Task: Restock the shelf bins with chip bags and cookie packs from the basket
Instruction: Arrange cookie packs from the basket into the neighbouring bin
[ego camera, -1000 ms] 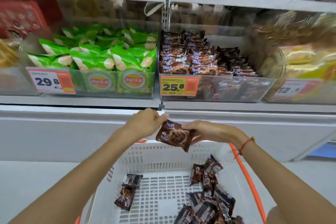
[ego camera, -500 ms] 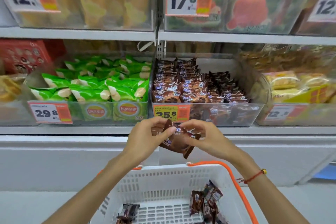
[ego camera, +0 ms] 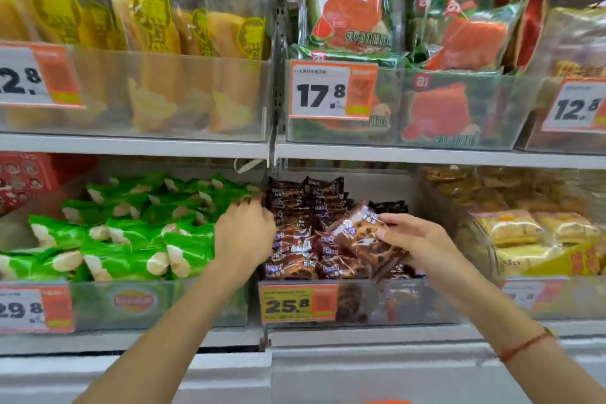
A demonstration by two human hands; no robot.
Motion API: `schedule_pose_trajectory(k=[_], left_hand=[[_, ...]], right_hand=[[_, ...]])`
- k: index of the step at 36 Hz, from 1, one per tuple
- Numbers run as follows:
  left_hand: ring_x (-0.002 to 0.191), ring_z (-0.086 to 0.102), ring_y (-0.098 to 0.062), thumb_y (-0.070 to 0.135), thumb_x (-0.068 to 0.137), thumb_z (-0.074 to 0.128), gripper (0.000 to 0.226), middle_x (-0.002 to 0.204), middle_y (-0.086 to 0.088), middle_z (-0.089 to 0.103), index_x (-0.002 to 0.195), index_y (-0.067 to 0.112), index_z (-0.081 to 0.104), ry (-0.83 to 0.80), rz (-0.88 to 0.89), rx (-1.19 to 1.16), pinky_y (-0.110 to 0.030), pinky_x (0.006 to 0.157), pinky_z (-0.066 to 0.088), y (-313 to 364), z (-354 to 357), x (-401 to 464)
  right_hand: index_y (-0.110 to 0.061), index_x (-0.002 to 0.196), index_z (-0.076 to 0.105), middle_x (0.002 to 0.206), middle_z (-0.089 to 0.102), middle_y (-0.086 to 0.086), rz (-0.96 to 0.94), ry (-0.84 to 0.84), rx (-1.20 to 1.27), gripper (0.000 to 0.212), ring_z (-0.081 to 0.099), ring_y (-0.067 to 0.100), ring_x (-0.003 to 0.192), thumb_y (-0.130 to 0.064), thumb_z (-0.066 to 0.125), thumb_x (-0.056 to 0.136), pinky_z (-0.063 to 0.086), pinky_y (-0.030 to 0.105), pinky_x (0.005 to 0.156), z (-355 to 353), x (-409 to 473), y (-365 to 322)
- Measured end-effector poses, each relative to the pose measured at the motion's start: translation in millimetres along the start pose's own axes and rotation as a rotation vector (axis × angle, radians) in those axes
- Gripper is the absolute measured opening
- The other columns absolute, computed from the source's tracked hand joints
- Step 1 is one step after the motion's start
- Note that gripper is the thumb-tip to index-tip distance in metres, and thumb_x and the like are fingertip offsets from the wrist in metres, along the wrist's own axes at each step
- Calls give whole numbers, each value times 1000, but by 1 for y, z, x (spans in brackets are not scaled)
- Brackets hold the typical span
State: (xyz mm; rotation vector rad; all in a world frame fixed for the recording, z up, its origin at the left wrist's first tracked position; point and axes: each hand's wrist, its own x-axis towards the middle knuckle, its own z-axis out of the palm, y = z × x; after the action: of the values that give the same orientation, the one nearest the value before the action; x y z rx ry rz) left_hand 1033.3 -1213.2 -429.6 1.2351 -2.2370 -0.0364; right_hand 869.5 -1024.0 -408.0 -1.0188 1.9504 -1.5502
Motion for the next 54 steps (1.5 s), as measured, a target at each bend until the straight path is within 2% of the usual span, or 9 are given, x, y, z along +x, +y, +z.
schedule_pose_trajectory(k=[6,10,14,21,27,33,38,44,54], left_hand=[[88,60,-35,25,100,34,32,97,-16,67,105,12,64,89,-43,-200,-37,67,42,-3,7,-6],[88,61,-37,29,99,35,34,96,-17,68,111,16,64,98,-72,-293,-40,72,46,-8,12,-7],[94,61,-38,31,98,36,36,102,-17,69,124,27,61,92,-111,-338,-39,77,46,-8,12,-8],[93,60,-37,31,99,36,36,99,-15,69,125,30,60,85,-128,-359,-38,77,45,-6,10,-9],[90,60,-36,30,99,35,36,95,-13,69,125,29,60,95,-132,-356,-37,73,42,-5,11,-10],[88,59,-35,29,99,35,35,93,-13,68,125,29,60,92,-135,-360,-36,69,38,-5,12,-11],[85,59,-34,29,99,35,36,91,-13,68,126,31,59,91,-131,-357,-36,68,37,-5,12,-10],[87,58,-36,29,99,34,37,93,-14,68,128,32,58,92,-132,-354,-36,69,38,-5,13,-10],[91,59,-36,29,99,34,38,96,-14,69,128,32,58,110,-119,-359,-37,74,41,-5,14,-10]], right_hand=[[-14,98,65,83,64,-1,49,156,38,11,56,8,72,-7,61,90,43,23,69,-7,45,-6],[-8,106,64,97,66,3,11,273,-97,19,61,14,85,-12,66,88,48,30,84,-10,87,4],[-12,125,57,117,65,8,-43,280,-475,38,63,21,91,-21,66,90,50,22,71,-8,130,11],[-23,126,59,133,58,6,-190,197,-877,33,56,29,119,-31,58,94,43,41,103,1,178,27],[-22,120,60,129,59,6,-292,145,-879,30,53,27,120,-21,63,91,39,40,104,4,194,43],[-21,123,63,132,54,11,-448,273,-1234,34,43,31,126,-21,65,89,37,39,102,6,198,46],[-18,124,61,127,60,12,-472,241,-1148,37,56,32,114,-10,63,88,46,39,90,10,200,48],[-14,118,66,124,61,11,-504,197,-1057,30,56,28,113,-10,63,88,45,37,93,8,199,53],[-18,113,70,126,62,7,-356,48,-906,26,54,25,117,-24,68,87,40,29,93,0,217,41]])
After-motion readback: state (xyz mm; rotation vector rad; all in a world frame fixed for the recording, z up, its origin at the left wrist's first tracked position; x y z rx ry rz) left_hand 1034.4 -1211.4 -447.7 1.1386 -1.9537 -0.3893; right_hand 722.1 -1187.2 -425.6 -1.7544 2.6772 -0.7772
